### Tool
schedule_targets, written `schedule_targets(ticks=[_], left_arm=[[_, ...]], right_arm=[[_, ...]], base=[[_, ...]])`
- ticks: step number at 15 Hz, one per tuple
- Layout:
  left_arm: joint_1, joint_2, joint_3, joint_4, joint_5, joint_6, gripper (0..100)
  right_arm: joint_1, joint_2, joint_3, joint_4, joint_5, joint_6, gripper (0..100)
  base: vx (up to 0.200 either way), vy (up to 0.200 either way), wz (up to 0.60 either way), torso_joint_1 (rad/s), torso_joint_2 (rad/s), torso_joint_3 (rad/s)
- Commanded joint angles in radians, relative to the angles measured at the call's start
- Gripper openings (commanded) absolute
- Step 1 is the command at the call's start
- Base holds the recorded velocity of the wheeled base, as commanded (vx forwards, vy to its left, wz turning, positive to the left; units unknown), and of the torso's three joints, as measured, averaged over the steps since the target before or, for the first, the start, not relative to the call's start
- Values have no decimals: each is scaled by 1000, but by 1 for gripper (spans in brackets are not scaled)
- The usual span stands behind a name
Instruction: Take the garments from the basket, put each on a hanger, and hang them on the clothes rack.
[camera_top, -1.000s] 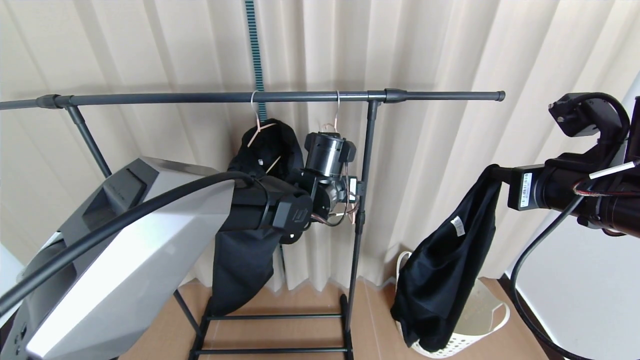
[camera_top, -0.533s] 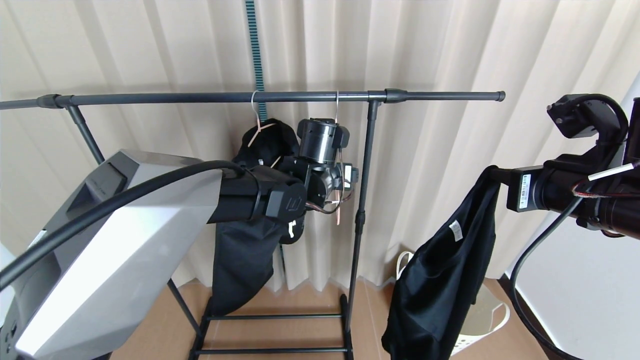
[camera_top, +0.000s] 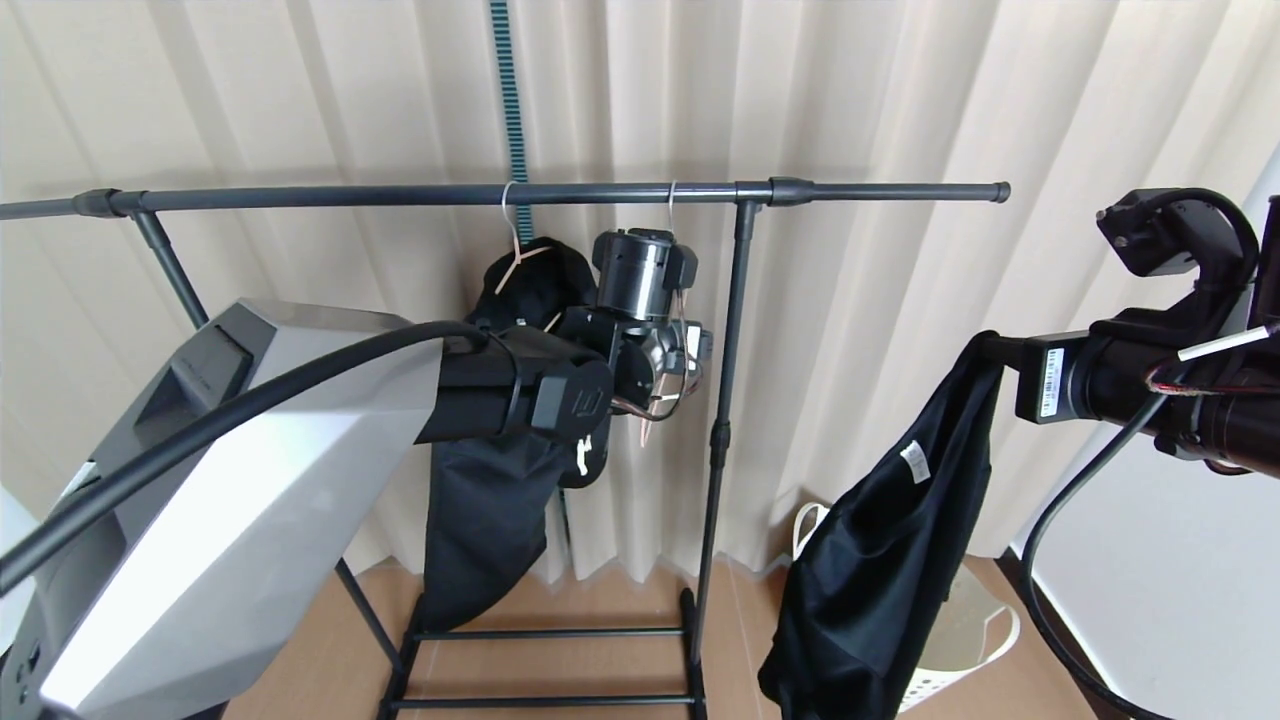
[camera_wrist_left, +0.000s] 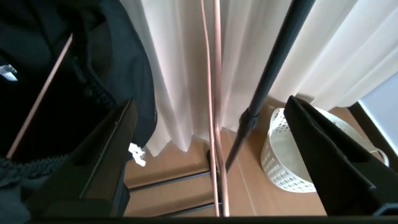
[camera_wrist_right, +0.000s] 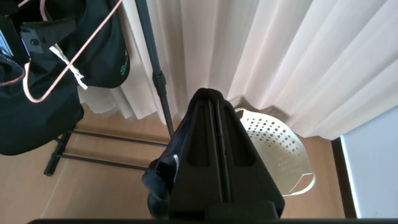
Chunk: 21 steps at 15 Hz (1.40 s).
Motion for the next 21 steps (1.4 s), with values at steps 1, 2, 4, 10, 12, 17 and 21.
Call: schedule_targets(ticks=[1, 2, 4, 10, 12, 17, 21], left_arm=[[-1, 30, -35, 1, 9, 7, 100], [-1, 40, -43, 1, 12, 12, 100], [6, 53, -44, 1, 12, 12, 100], [13, 46, -43, -1, 19, 8, 0], [14, 33, -50, -1, 51, 12, 0], [-3, -6, -55, 4, 51, 12, 0], [-9, -25, -37, 4, 51, 12, 0]], right_arm=[[0, -2, 0, -1, 0, 0, 0], [0, -2, 0, -1, 0, 0, 0], [0, -2, -1, -1, 0, 0, 0], [0, -4, 2, -1, 0, 0, 0], [0, -9, 0, -1, 0, 0, 0], [0, -19, -3, -1, 0, 0, 0], [0, -18, -3, -1, -1, 0, 0]], base=[[0, 0, 0, 0, 0, 0], [0, 0, 0, 0, 0, 0], [0, 0, 0, 0, 0, 0], [0, 0, 0, 0, 0, 0], [0, 0, 0, 0, 0, 0], [0, 0, 0, 0, 0, 0], [0, 0, 0, 0, 0, 0]])
